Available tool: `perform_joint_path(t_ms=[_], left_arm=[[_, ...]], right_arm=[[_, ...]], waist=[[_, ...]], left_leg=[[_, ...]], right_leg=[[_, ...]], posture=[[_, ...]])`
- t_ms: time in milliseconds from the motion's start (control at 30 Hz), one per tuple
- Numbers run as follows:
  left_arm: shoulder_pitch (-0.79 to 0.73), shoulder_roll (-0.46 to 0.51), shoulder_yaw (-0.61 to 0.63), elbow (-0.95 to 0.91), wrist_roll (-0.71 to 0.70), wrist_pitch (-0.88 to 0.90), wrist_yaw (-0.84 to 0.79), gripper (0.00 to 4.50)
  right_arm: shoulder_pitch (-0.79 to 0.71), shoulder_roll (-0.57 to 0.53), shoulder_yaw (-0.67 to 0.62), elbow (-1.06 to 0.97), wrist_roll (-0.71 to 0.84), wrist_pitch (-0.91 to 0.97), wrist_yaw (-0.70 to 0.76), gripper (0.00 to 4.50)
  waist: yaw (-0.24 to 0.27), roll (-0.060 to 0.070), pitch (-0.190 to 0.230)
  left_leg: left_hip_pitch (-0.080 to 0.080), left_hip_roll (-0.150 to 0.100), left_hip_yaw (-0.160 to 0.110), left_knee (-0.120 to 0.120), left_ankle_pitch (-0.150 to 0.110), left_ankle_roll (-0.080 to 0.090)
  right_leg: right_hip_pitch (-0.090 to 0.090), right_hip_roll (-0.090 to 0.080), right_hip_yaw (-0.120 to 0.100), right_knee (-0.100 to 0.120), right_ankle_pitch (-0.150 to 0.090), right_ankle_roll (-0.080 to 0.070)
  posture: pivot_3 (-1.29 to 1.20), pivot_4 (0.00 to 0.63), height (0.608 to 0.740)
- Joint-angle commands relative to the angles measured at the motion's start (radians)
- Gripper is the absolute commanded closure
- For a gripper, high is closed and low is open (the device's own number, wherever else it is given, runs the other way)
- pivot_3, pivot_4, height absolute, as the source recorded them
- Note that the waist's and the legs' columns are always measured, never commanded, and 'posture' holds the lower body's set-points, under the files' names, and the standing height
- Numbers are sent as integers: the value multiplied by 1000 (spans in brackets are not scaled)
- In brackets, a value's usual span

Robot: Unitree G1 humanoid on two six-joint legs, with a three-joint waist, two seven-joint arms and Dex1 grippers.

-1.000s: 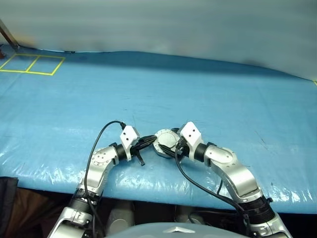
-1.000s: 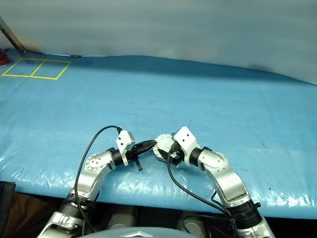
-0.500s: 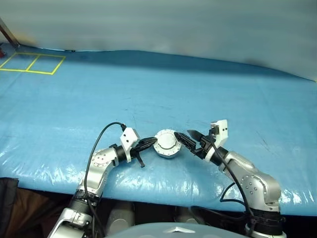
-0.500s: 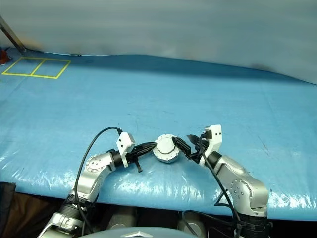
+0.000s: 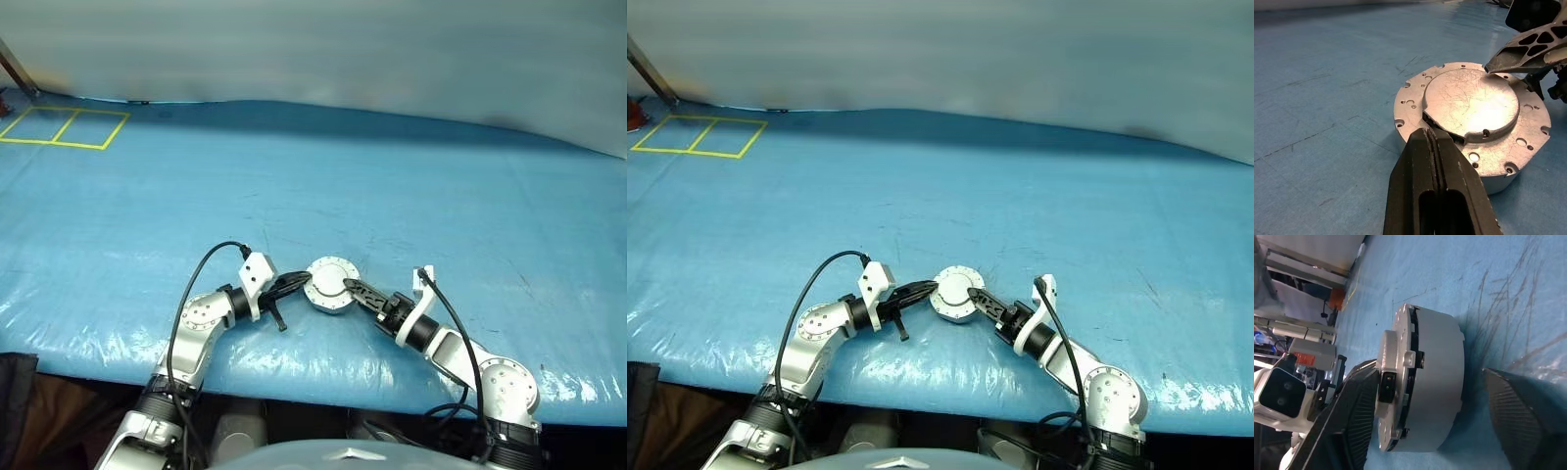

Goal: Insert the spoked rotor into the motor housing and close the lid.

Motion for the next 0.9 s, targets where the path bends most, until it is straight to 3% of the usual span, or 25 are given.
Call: perform_joint_path(t_ms=[33, 167, 533, 567, 633, 900], left_arm=[[18, -1, -34, 29, 32, 16, 4, 4500], [19, -9, -34, 32, 28, 13, 7, 4500], [19, -10, -34, 35, 29, 8, 8, 4500], [20, -10, -33, 35, 29, 6, 8, 4500], [20, -10, -32, 36, 29, 2, 10, 4500], [39, -48, 8, 10, -32, 28, 38, 4500]], right_arm=[[3, -4, -7, 5, 45, 5, -3, 1965], [4, -6, -13, 13, 72, -3, -19, 2783], [3, -5, -12, 40, 127, -25, -54, 2786], [1, -6, -11, 44, 127, -24, -65, 2818], [-1, -11, -9, 49, 127, -25, -79, 3303], [-6, -13, -16, 40, 150, -56, -106, 3324]], waist=[[0, 0, 0], [0, 1, -1], [0, 1, -1], [0, 1, -1], [-3, 2, -1], [-3, 2, -1]], left_leg=[[0, 0, 0, 0, 0, 0], [0, 0, 0, 0, 0, 0], [0, 0, 0, 0, 0, 0], [0, 0, 0, 0, 0, 0], [0, 0, 0, 0, 0, 0], [0, 0, 0, 0, 0, 0]], right_leg=[[0, 0, 0, 0, 0, 0], [0, 0, 0, 0, 0, 0], [0, 0, 0, 0, 0, 0], [0, 0, 0, 0, 0, 0], [0, 0, 0, 0, 0, 0], [0, 0, 0, -1, 0, 0]], posture=[[0, 150, 740], [0, 150, 740], [0, 150, 740], [0, 150, 740], [0, 150, 740], [0, 150, 740]])
